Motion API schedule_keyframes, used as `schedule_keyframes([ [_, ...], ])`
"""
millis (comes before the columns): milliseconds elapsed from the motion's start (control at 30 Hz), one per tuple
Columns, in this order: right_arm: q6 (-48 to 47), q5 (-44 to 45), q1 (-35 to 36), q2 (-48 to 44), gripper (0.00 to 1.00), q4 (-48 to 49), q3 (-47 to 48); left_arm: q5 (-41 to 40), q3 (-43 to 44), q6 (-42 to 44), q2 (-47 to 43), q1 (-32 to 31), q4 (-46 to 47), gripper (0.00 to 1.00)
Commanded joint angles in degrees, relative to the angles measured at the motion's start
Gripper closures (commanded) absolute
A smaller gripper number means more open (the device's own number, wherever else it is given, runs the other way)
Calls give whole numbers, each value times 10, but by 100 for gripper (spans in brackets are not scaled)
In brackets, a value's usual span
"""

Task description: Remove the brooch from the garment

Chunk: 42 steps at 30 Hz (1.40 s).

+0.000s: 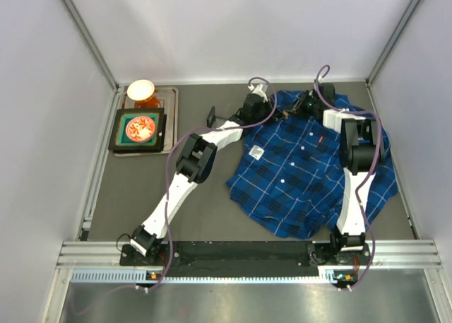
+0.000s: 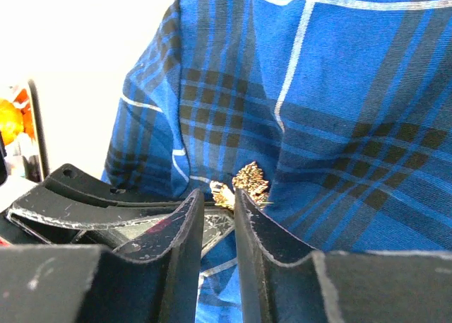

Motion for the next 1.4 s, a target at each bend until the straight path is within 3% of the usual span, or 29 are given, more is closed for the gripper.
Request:
schedule_keyframes([
  [0, 36, -35, -1, -46, 71, -6, 3, -25, 0, 127, -65, -9, -17, 100],
  [300, 35, 41, -1, -88, 45, -53, -9, -67, -1, 227, -80, -32, -37, 100],
  [400, 14, 51, 1, -82, 45, -81, 10, -79, -2, 253, -84, -38, -41, 100],
  [633, -20, 75, 8, -56, 59, -92, 40, -92, -8, 309, -88, -53, -33, 100],
  [933, -43, 66, 10, -21, 57, -103, 78, -122, -6, 380, -89, -70, -33, 100],
  [1200, -49, 134, 22, -27, 58, -149, 81, -144, -6, 405, -88, -76, -37, 100],
  [1367, -45, 119, 26, -11, 58, -156, 94, -149, -6, 409, -88, -76, -38, 100],
])
